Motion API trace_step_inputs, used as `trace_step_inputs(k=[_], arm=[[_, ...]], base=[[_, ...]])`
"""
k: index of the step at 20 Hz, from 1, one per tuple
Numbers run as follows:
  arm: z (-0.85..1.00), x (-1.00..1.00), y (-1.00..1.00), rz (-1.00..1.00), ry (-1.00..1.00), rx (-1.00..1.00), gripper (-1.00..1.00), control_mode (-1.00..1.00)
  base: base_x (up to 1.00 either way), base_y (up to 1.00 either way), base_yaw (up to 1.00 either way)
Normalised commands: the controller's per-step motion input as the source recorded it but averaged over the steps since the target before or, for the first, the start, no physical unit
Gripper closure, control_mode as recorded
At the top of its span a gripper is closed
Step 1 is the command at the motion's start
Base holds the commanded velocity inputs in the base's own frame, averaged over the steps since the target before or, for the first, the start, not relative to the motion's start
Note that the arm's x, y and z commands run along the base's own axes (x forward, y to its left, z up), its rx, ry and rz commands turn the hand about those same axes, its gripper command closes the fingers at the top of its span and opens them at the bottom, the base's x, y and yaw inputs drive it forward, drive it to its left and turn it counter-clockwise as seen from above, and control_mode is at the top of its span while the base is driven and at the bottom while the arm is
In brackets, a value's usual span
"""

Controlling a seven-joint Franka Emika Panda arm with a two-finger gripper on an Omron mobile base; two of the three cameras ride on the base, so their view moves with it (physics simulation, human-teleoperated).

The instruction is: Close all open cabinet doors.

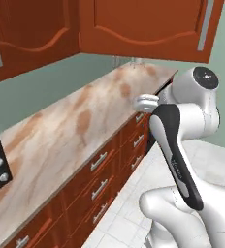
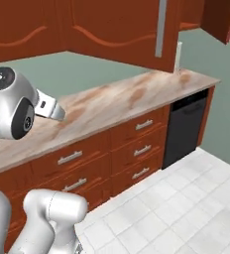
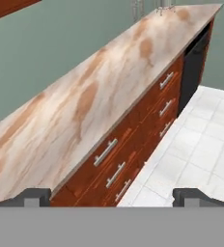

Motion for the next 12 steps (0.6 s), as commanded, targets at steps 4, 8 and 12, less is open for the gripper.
trace_step_inputs(k=[4,8,12], arm=[[0.00,0.00,0.00,0.00,0.00,0.00,-1.00,1.00],[0.00,0.00,0.00,0.00,0.00,0.00,-1.00,1.00],[0.00,0.00,0.00,0.00,0.00,0.00,-1.00,1.00]], base=[[0.00,0.03,-0.97],[0.01,-0.02,-0.87],[0.04,-0.19,-0.73]])
